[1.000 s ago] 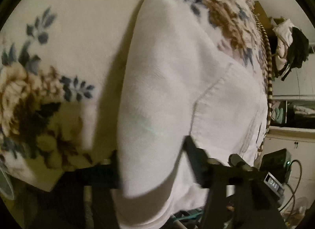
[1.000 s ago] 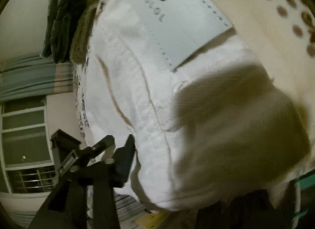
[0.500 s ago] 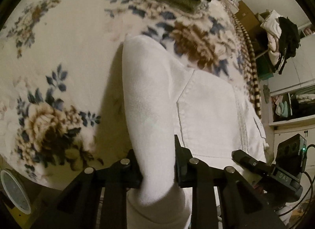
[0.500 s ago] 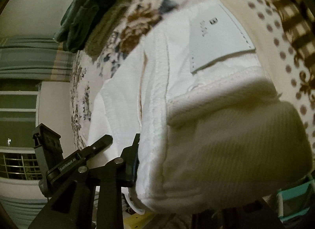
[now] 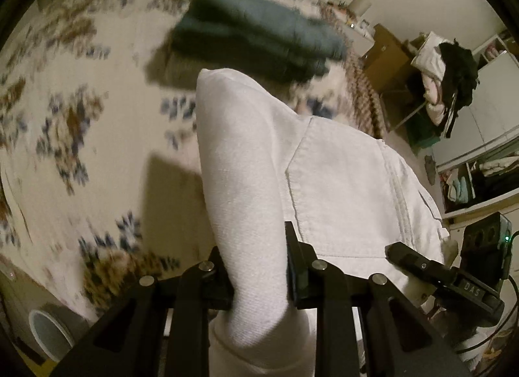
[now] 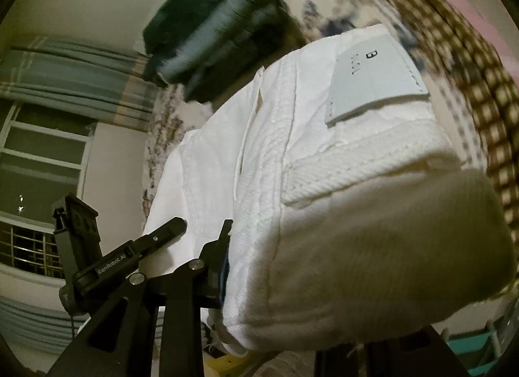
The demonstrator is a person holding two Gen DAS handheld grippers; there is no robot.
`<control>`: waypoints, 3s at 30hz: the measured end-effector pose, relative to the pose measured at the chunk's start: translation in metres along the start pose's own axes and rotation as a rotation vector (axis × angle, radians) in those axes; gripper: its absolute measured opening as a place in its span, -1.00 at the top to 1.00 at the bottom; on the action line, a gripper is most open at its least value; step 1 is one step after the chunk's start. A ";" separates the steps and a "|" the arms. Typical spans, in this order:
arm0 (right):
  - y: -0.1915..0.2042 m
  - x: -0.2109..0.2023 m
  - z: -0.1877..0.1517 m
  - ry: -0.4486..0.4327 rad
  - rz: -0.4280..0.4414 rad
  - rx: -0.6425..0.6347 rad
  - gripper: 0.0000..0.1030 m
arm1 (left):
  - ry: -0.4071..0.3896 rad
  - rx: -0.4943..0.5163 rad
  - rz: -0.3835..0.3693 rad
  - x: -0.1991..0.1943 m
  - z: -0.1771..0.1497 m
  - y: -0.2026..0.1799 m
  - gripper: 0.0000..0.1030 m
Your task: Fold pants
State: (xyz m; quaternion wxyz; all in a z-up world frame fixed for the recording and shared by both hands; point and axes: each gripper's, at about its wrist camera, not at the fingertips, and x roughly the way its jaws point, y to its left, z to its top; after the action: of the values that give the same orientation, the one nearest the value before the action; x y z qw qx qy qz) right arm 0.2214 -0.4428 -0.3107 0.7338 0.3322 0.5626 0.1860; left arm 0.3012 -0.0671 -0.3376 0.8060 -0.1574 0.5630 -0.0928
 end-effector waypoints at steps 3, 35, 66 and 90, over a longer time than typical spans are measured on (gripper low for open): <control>0.035 -0.010 0.034 -0.027 0.003 -0.037 0.41 | -0.028 0.004 -0.016 -0.017 0.040 -0.003 0.60; 0.150 0.167 0.383 -0.149 0.007 -0.040 0.41 | -0.051 0.025 -0.029 0.090 0.358 0.047 0.60; 0.184 0.118 0.338 -0.235 -0.574 -0.279 -0.94 | -0.080 0.136 0.283 0.041 0.296 -0.006 -0.93; 0.368 -0.146 0.123 -0.570 -0.649 -0.531 -0.96 | -0.438 0.154 0.323 -0.248 0.131 -0.092 -0.93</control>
State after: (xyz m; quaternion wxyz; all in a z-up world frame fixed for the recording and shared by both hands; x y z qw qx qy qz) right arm 0.3323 -0.3100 0.0664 0.9373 -0.0201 0.3476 -0.0130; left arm 0.3401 -0.0524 -0.0458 0.9224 -0.0202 0.3845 0.0308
